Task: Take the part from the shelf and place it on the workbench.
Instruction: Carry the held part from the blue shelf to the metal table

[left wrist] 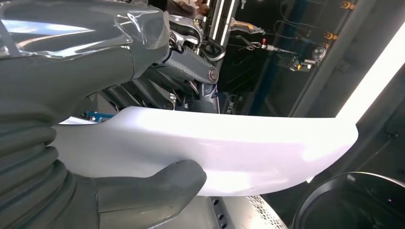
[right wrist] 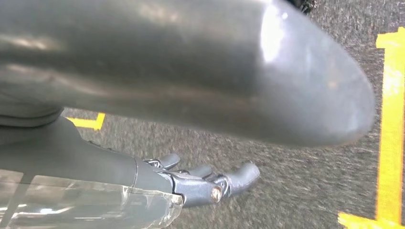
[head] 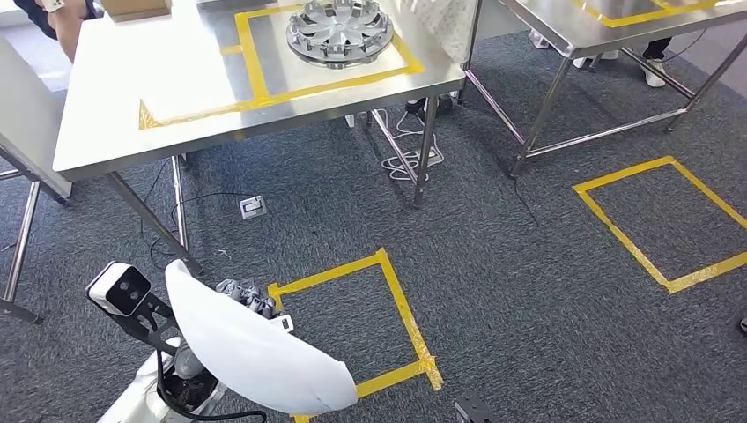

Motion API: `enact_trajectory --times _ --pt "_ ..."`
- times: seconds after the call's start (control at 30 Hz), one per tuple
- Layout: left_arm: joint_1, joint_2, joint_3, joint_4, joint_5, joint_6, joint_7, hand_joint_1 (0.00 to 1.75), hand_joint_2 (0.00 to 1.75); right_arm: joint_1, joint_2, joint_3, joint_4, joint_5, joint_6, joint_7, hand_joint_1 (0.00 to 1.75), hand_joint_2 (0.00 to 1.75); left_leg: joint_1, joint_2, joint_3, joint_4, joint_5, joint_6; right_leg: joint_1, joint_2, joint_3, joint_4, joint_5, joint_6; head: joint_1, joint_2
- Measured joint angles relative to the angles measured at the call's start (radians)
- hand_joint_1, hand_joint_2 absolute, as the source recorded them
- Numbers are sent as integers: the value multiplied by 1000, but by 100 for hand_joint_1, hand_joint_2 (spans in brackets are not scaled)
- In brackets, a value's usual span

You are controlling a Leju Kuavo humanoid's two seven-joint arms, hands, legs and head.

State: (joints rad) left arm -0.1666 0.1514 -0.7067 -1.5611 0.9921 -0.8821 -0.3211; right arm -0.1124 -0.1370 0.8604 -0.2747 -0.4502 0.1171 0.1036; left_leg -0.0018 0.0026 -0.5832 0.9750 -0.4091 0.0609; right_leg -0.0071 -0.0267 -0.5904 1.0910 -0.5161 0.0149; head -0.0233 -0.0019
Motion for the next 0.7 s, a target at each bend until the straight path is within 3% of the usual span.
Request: enact_trajectory --times 0.07,0.1,0.13,0.17,0.23,0.27,0.3,0.4,0.47,0.53,0.6,0.63,0.67,0.7 --pt "-3 -1 -1 1 0 0 0 175 175 2 -2 -3 1 2 1 2 0 0 0 -16 4 -5 1 -1 -5 17 -72 133 -46 -2 1 0" --pt "-3 -1 -2 3 0 0 0 175 175 5 -3 -3 2 3 1 5 0 0 1 -26 3 -4 1 -1 -7 19 -104 183 -58 1 1 0" --pt "-2 -1 -3 4 0 0 0 175 175 7 -4 -3 3 4 2 7 0 0 2 -37 3 -2 0 -3 -10 20 -119 198 -53 9 1 0" --pt "-2 -1 -4 5 0 0 0 175 175 9 -5 -4 3 4 2 9 0 0 4 -48 3 1 -2 -6 -15 21 -113 171 -31 21 1 0" --pt "-2 -2 -6 7 0 0 0 175 175 8 -4 -6 4 4 1 10 0 0 9 -65 1 14 -11 -18 -25 24 -59 40 34 46 2 0" --pt "-2 -2 -6 8 1 0 0 175 175 7 -3 -7 5 3 0 10 0 0 9 -71 -2 25 -18 -26 -27 26 -34 -17 57 50 3 0" --pt "-2 -2 -7 9 1 0 0 175 175 4 -2 -8 5 2 -1 10 0 0 8 -76 -6 34 -24 -33 -29 29 -20 -49 69 45 4 0" --pt "-1 -2 -8 10 2 0 0 175 175 0 2 -12 6 -1 -4 10 0 0 9 -81 -15 46 -34 -41 -26 33 -18 -55 72 16 2 0" --pt "-1 -1 -8 10 2 0 -1 175 175 0 4 -13 6 -2 -5 10 0 0 13 -59 -24 71 -53 -48 -26 33 -17 -55 72 4 0 0" --pt "-2 0 -8 10 2 0 -2 175 175 1 4 -15 6 -2 -6 10 0 0 15 -25 -69 169 -106 -57 -23 31 -15 -56 71 -5 -2 0" --pt "-1 0 -8 10 3 0 -2 175 175 4 3 -17 7 -2 -6 10 0 0 15 -9 -137 303 -159 -59 -17 27 -15 -56 69 -9 -2 0" --pt "-1 0 -8 10 3 1 -2 175 175 5 3 -18 8 -2 -6 10 0 0 14 -7 -157 337 -164 -56 -13 25 -15 -56 68 -11 -2 0" --pt "-1 0 -8 10 3 1 -2 175 175 6 3 -18 8 -2 -6 10 0 0 12 -7 -159 334 -150 -49 -9 24 -14 -56 67 -12 -2 0" --pt "-1 0 -8 10 2 2 -2 175 175 6 3 -19 8 -2 -6 10 0 0 8 -7 -139 290 -119 -38 -4 24 -12 -56 67 -13 -3 0"
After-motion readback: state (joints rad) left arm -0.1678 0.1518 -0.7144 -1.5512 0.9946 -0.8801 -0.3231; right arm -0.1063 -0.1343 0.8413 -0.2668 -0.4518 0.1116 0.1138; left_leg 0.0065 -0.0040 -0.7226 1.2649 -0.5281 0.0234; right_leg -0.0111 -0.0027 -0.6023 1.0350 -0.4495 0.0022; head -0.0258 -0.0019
